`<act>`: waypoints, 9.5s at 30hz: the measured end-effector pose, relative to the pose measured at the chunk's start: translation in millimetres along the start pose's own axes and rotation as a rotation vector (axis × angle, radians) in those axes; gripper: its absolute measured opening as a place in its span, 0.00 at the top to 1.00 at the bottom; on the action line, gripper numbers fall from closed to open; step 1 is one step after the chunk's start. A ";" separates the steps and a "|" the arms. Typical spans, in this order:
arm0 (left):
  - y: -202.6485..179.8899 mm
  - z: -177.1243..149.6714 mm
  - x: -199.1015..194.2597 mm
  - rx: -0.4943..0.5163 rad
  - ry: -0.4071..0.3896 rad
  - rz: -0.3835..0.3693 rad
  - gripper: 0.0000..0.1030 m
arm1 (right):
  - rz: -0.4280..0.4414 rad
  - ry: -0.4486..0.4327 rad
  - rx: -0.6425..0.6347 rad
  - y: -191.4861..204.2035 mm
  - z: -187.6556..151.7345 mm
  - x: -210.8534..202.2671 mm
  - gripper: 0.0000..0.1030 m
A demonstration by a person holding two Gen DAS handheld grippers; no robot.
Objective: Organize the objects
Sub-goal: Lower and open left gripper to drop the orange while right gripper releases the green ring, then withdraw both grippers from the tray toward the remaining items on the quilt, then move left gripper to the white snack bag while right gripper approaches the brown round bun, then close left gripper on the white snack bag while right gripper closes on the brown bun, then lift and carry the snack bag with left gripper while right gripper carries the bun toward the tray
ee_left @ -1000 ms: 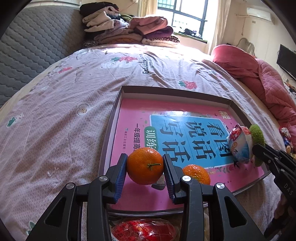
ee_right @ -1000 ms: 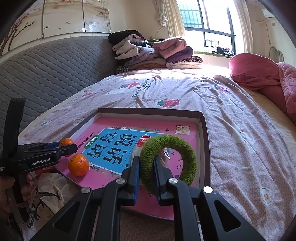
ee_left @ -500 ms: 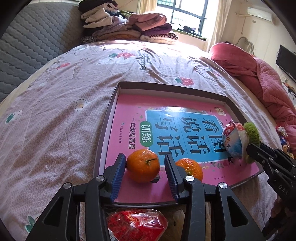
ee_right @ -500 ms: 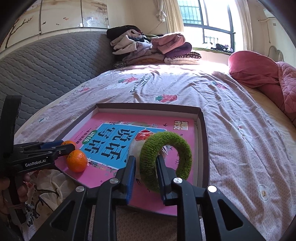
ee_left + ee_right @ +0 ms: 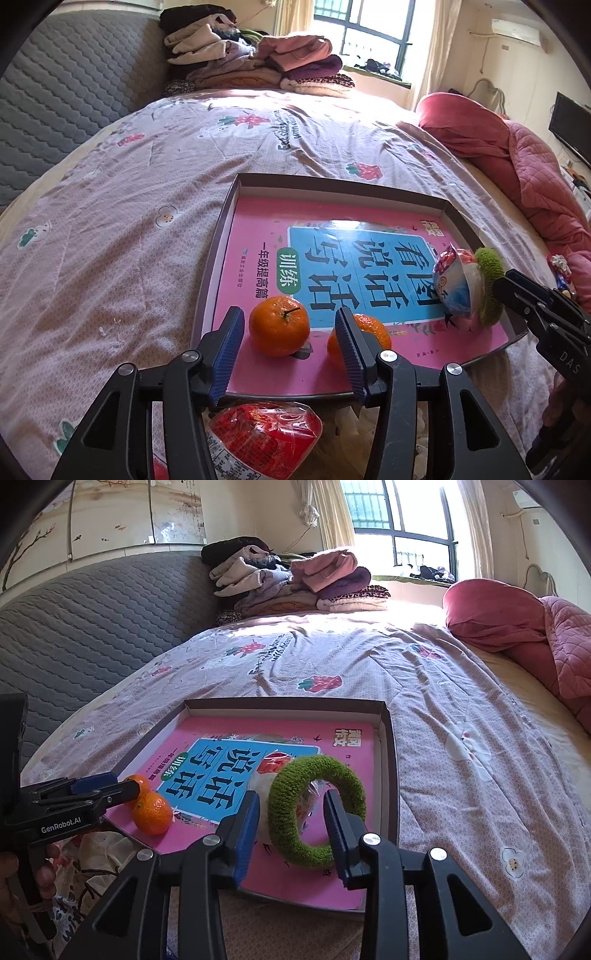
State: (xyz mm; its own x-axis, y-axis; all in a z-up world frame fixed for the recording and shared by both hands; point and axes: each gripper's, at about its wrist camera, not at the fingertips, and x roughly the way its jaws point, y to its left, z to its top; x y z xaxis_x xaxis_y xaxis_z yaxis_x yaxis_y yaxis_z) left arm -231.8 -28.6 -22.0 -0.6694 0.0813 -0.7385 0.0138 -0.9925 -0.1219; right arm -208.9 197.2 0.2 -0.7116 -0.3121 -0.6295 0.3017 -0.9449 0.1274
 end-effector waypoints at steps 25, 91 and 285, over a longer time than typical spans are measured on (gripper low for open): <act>-7.8 -7.9 -42.5 -0.002 -0.055 -0.004 0.35 | 0.027 -0.080 -0.041 14.9 7.5 -30.9 0.64; 30.0 -88.9 -123.5 0.015 -0.098 -0.025 0.35 | 0.105 -0.074 -0.033 77.8 -81.7 -103.8 0.58; -1.0 -115.2 -153.1 0.118 -0.184 -0.088 0.45 | 0.089 -0.126 0.009 105.6 -116.9 -124.5 0.69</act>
State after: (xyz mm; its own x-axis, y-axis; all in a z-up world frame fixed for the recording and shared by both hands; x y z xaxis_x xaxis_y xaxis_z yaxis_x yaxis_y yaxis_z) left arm -43.8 -29.5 14.7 -0.7885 0.1610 -0.5936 -0.1308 -0.9870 -0.0939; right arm -14.3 147.9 2.4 -0.7564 -0.4042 -0.5144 0.3618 -0.9135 0.1858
